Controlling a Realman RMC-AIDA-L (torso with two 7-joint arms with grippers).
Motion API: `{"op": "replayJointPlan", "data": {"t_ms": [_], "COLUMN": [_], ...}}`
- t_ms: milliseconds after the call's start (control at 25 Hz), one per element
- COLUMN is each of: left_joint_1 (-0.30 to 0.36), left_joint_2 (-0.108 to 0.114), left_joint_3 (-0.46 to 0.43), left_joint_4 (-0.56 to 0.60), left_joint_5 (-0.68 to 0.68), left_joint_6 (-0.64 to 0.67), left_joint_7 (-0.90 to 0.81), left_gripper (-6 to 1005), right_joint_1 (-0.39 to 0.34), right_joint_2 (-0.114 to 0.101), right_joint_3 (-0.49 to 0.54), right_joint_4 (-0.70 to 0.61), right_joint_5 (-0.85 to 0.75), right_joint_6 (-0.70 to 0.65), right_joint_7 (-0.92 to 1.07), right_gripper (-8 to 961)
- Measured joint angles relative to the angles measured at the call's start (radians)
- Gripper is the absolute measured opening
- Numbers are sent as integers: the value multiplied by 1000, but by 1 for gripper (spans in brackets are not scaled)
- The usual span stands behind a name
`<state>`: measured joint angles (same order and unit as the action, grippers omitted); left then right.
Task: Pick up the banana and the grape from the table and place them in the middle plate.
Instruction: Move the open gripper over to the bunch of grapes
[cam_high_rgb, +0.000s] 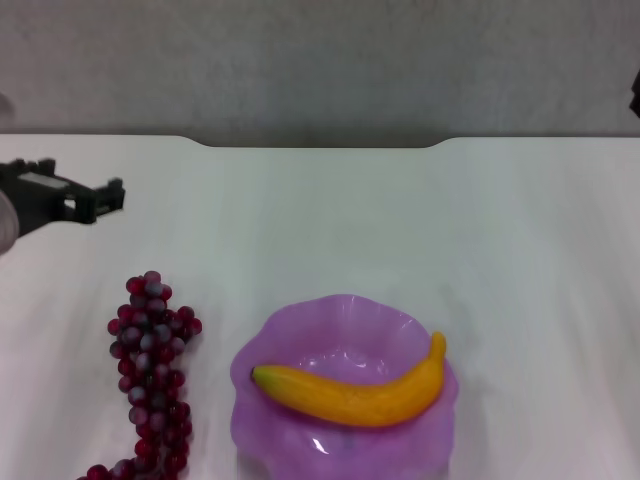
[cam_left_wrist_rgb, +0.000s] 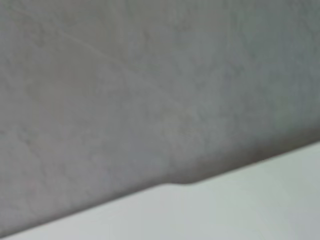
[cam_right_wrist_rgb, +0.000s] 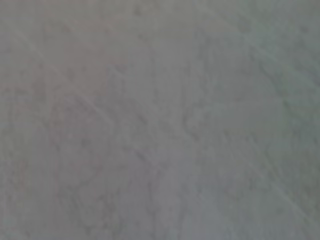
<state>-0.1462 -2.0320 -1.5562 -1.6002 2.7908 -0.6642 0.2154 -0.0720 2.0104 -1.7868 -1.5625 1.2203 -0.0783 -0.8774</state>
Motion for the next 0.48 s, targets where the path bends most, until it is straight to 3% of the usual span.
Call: {"op": "replayJointPlan", "data": {"t_ms": [280,480], "left_joint_1": [-94,-144], "left_joint_2": [1,5], "left_joint_3": [0,-3], "left_joint_4": [-11,4], "left_joint_5": [78,81], "left_joint_6": [-269,-370], "left_joint_7": [-55,-70], "left_gripper": [826,826], "right_joint_1": [15,15], "right_joint_2": [-2,-2], "right_joint_3": [40,44], "right_joint_4": [35,43], "right_joint_5": [1,0], "right_joint_6": [32,30], "right_joint_7": [51,50], "right_gripper": [684,685]}}
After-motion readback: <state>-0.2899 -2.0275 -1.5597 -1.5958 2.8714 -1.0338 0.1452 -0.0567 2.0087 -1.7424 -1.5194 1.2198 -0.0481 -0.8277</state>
